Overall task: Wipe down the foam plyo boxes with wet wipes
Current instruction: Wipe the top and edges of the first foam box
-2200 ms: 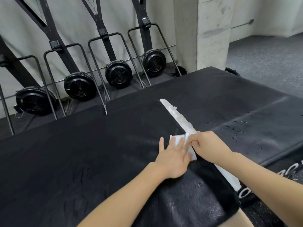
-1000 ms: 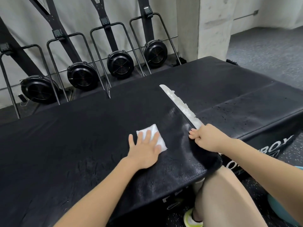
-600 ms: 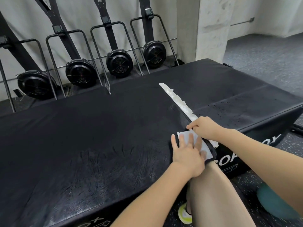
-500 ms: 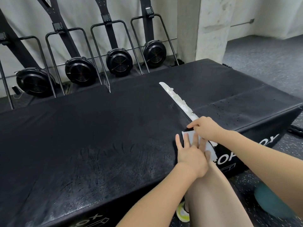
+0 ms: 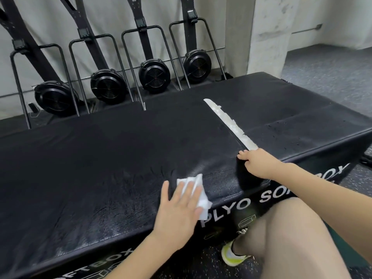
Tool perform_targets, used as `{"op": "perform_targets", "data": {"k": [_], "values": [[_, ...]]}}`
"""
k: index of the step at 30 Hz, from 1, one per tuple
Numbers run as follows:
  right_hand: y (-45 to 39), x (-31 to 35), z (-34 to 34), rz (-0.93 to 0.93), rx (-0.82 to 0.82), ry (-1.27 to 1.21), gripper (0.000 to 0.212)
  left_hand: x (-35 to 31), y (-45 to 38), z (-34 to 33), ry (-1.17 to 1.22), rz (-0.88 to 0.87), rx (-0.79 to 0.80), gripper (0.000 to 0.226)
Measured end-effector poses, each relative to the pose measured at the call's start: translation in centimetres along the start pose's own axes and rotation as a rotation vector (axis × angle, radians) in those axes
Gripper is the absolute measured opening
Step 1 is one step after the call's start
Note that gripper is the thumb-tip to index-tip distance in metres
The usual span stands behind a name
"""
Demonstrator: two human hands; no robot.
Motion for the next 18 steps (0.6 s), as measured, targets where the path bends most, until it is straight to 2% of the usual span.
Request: {"op": "perform_targets", "data": {"k": [4,7,12,18], "values": [[-0.6,0.0,-0.5,-0.008,-0.025,0.072,0.049,3.6,5.9,0.3,-0.041,0.020,-0.038,0.061],[-0.9,0.1,-0.4,0.001,-0.038,0.085,0.051,3.5,6.1,-0.1,-0.042,0.048,-0.009,0.062],[0.0,0.0,1.2,0.001,-0.025,0.065,0.058,-1.3,-0.7,-0.3,0.039,0.013,0.016,0.063],[0.1,-0.8,2.2,-0.008,0.004,-0.201,0.055,-9.4,-10.1,0.5,0.109,-0.108,0.047,0.063]]}}
Point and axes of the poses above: each hand's wrist, its own y-axis away from the middle knuckle, its own z-axis out of the back of the hand, x = y × z, the point moved 9 cm from there along -y, towards the middle knuckle, and after that the axes turned 7 degrees about -z, right-handed, at the moved point
